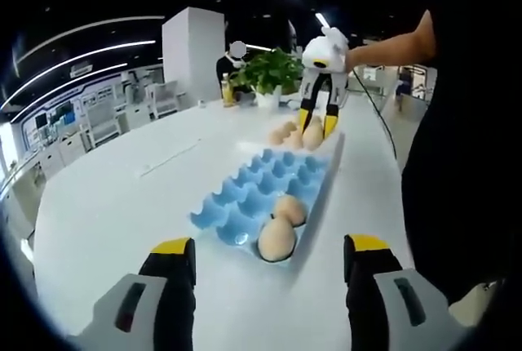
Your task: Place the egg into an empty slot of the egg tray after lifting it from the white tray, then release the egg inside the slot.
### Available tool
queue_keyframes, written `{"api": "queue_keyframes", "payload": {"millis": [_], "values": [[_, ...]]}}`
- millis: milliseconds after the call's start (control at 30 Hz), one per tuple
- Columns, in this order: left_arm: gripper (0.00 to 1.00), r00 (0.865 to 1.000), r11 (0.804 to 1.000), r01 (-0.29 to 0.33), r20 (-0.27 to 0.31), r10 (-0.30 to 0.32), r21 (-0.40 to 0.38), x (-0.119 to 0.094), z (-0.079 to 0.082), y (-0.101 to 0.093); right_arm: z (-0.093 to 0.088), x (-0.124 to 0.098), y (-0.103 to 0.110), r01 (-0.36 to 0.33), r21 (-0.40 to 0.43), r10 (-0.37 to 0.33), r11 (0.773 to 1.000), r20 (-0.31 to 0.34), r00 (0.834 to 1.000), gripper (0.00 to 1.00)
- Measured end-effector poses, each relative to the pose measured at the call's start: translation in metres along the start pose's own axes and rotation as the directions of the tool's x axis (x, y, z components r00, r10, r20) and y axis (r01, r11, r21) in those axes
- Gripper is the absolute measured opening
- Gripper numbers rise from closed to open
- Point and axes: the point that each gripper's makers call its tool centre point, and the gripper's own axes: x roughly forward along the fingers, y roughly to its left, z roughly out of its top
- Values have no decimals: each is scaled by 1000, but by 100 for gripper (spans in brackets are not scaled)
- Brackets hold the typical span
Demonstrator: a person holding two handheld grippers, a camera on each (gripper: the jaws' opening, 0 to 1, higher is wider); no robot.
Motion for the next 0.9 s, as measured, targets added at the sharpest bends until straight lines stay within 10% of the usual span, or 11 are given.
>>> {"api": "queue_keyframes", "payload": {"millis": [900], "values": [[74, 1000, 1000, -17, 6, 17, -13, -3, -4, 4, 76, 44, 19, -93, -135, 103, 987, 71, 992, 24]]}}
